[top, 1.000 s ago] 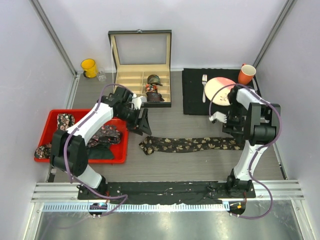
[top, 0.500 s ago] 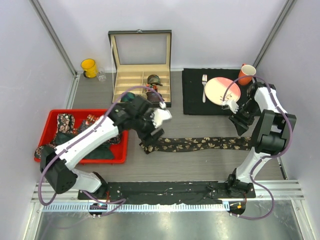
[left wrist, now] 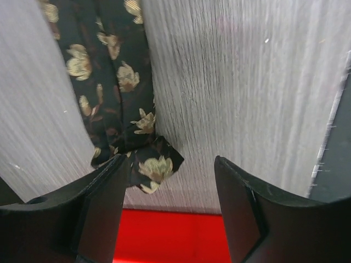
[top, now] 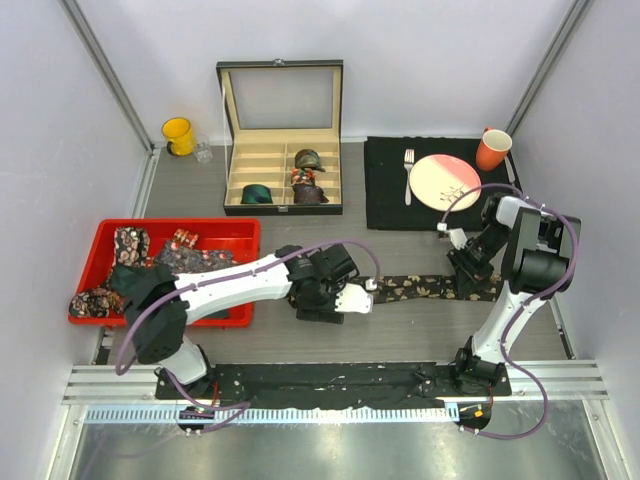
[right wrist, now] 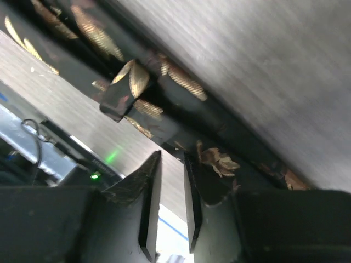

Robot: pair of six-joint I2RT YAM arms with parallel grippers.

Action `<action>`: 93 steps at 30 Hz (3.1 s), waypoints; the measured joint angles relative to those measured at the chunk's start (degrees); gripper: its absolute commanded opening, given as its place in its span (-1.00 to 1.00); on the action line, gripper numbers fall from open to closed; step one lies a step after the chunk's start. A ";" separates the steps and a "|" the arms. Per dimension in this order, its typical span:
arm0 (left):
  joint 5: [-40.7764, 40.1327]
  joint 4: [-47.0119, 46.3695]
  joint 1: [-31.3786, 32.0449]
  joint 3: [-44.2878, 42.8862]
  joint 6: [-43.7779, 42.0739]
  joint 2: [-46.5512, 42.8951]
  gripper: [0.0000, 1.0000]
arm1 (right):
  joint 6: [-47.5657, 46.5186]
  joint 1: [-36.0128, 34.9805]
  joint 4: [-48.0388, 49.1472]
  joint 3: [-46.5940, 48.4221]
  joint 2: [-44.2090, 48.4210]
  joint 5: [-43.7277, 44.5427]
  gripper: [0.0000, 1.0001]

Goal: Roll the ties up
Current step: Flatten out the tie at the center of the board.

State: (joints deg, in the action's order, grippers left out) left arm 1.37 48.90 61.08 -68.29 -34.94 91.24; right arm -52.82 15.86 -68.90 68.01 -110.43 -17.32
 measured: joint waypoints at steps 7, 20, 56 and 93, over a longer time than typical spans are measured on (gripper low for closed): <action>-6.69 -2.78 -0.48 5.97 -5.07 3.10 -0.15 | 4.83 3.30 -0.13 -1.66 -0.50 2.19 -0.44; 1.11 0.17 -24.83 0.17 -5.88 -4.72 0.32 | 2.91 11.17 -3.78 -2.78 -2.86 9.66 -0.45; -5.01 3.50 -15.08 -2.84 -20.26 8.22 -0.97 | -0.09 11.28 -4.74 -1.86 -4.61 16.15 -0.47; 24.98 -2.14 -19.02 -6.67 -28.76 11.80 0.18 | -4.07 11.65 -3.80 1.86 -3.96 14.93 -0.43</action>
State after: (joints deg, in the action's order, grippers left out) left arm 26.35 46.76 42.06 -74.96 -63.70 103.04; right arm -56.88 27.51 -72.71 69.87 -114.39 -2.39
